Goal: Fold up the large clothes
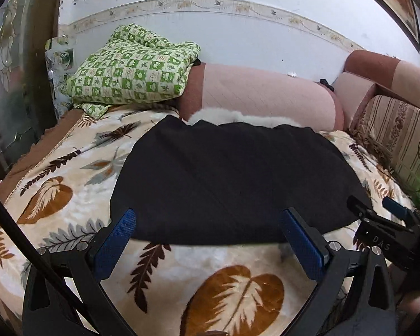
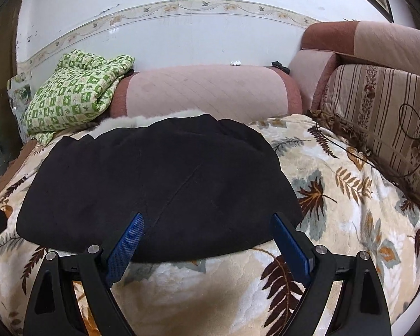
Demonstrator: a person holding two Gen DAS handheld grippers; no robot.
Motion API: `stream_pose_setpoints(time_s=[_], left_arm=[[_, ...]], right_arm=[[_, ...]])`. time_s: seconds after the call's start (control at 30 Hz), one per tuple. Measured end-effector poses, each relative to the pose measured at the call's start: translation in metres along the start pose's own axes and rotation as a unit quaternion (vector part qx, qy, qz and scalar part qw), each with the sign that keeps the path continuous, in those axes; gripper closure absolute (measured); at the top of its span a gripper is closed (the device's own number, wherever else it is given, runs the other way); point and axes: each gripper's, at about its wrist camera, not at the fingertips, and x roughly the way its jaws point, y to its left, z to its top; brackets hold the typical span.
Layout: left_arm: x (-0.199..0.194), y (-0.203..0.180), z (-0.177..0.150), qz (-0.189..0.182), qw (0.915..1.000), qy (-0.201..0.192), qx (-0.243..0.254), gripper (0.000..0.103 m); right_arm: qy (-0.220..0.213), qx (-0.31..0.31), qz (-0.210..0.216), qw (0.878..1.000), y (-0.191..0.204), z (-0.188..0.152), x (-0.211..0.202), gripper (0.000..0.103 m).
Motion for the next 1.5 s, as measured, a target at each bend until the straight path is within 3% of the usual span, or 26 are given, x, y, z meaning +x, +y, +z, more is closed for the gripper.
stream_pose_setpoints(time_s=[0.33, 0.73, 1.5], left_arm=[[0.029, 0.004, -0.01, 0.018, 0.9976, 0.066, -0.011, 0.0], [0.036, 0.0, -0.015, 0.054, 0.9958, 0.073, 0.012, 0.0], [0.049, 0.004, -0.019, 0.064, 0.9928, 0.101, 0.014, 0.0]], right_arm=[[0.011, -0.004, 0.005, 1.0, 0.004, -0.003, 0.003, 0.009], [0.02, -0.016, 0.01, 1.0, 0.01, -0.006, 0.005, 0.009], [0.032, -0.028, 0.016, 0.999, 0.017, -0.01, 0.009, 0.009]])
